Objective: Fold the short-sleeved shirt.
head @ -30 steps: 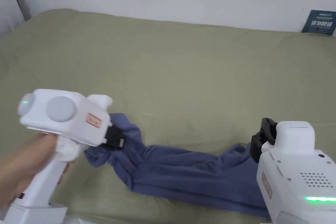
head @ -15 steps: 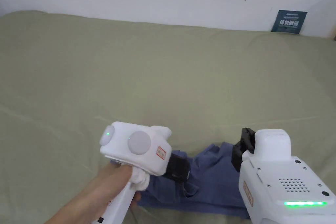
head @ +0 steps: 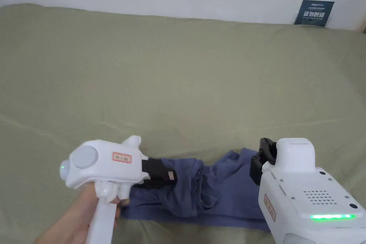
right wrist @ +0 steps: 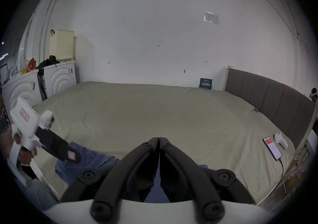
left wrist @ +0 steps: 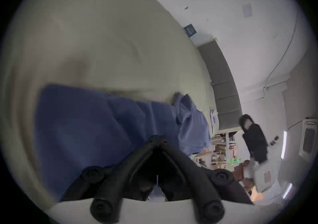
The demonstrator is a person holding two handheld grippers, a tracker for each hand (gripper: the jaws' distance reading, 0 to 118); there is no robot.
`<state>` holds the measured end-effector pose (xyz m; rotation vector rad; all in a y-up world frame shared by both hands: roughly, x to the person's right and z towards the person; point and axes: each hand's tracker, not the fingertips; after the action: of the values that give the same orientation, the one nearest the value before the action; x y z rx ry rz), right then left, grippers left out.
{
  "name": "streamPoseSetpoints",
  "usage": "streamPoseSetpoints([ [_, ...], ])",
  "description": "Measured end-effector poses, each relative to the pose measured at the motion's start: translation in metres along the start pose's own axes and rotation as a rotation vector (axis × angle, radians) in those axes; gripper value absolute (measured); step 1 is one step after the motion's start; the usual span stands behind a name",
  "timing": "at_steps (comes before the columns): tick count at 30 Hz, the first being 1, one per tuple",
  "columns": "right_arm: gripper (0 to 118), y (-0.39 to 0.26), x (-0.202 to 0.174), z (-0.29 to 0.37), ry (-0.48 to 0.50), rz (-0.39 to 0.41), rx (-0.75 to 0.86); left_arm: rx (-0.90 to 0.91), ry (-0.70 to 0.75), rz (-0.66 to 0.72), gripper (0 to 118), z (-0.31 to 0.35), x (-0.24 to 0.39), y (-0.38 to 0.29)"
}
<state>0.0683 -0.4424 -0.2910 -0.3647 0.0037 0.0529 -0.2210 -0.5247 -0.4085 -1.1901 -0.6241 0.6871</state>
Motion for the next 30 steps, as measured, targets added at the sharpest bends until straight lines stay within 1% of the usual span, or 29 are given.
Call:
streamPoseSetpoints([
  [1, 6, -0.001, 0.0, 0.0, 0.0, 0.003, -0.002, -0.022, 0.005, 0.01, 0, -0.02, -0.009, -0.002],
  [3, 6, -0.002, 0.0, -0.001, -0.002, 0.005, -0.012, -0.073, -0.013, 0.098, 0, -0.051, -0.012, -0.009],
  [4, 6, -0.003, 0.0, -0.001, -0.002, 0.009, -0.02, -0.052, -0.029, 0.094, 0, -0.054, -0.012, -0.01],
  [5, 6, -0.003, 0.0, -0.001, -0.002, 0.012, -0.025, -0.028, -0.075, 0.122, 0, -0.046, -0.016, -0.01],
  [6, 6, -0.004, 0.0, -0.002, -0.001, 0.017, -0.028, -0.041, -0.055, 0.118, 0, -0.036, -0.014, -0.007],
  [7, 6, -0.003, 0.0, -0.003, 0.0, 0.021, -0.028, -0.033, -0.04, 0.075, 0, -0.025, -0.007, -0.004],
  [8, 6, -0.003, -0.001, -0.003, 0.002, 0.025, -0.025, -0.009, 0.011, 0.006, 0, -0.01, 0.0, -0.003],
  [9, 6, -0.002, -0.002, -0.004, 0.0, 0.03, -0.022, 0.034, 0.021, -0.03, 0, 0.019, -0.004, -0.001],
  [12, 6, 0.0, -0.006, -0.006, 0.004, 0.018, -0.006, 0.113, 0.011, -0.019, 0, 0.075, -0.005, 0.007],
  [14, 6, 0.0, -0.01, -0.007, 0.002, 0.022, 0.001, 0.167, 0.131, 0.018, 0, 0.106, -0.02, 0.009],
  [15, 6, 0.0, -0.012, -0.007, -0.003, 0.024, 0.006, 0.163, 0.23, 0.037, 0, 0.11, -0.029, 0.012],
  [16, 6, 0.001, -0.013, -0.007, 0.004, 0.025, 0.005, 0.155, 0.244, 0.016, 0, 0.111, -0.039, 0.013],
  [17, 6, 0.001, -0.014, -0.007, 0.005, 0.023, 0.003, 0.139, 0.218, 0.025, 0, 0.114, -0.05, 0.011],
  [18, 6, 0.001, -0.015, -0.006, 0.006, 0.022, 0.002, 0.085, 0.162, 0.061, 1, 0.112, -0.061, 0.011],
  [19, 6, 0.001, -0.016, -0.005, 0.006, 0.024, 0.002, 0.048, 0.057, 0.083, 8, 0.107, -0.07, 0.01],
  [20, 6, 0.0, -0.016, -0.005, 0.004, 0.027, 0.0, 0.016, -0.025, 0.11, 34, 0.101, -0.075, 0.01],
  [21, 6, -0.001, -0.016, -0.004, 0.004, 0.029, -0.003, -0.008, -0.041, 0.132, 87, 0.097, -0.08, 0.007],
  [22, 6, -0.001, -0.016, -0.004, 0.006, 0.031, -0.009, -0.015, -0.044, 0.114, 114, 0.089, -0.081, 0.007],
  [23, 6, -0.001, -0.016, -0.004, 0.007, 0.033, -0.013, -0.033, -0.038, 0.099, 114, 0.08, -0.081, 0.007],
  [25, 6, -0.001, -0.016, -0.002, 0.005, 0.042, -0.014, 0.016, -0.144, 0.096, 116, 0.075, -0.077, 0.005],
  [26, 6, -0.001, -0.015, -0.002, 0.005, 0.05, -0.015, 0.008, -0.162, 0.109, 115, 0.068, -0.075, 0.007],
  [28, 6, 0.001, -0.013, -0.002, -0.003, 0.056, -0.014, -0.02, -0.136, 0.098, 115, 0.05, -0.071, 0.011],
  [30, 6, 0.003, -0.01, 0.0, -0.006, 0.055, -0.01, -0.034, -0.141, 0.095, 114, 0.045, -0.067, 0.013],
])
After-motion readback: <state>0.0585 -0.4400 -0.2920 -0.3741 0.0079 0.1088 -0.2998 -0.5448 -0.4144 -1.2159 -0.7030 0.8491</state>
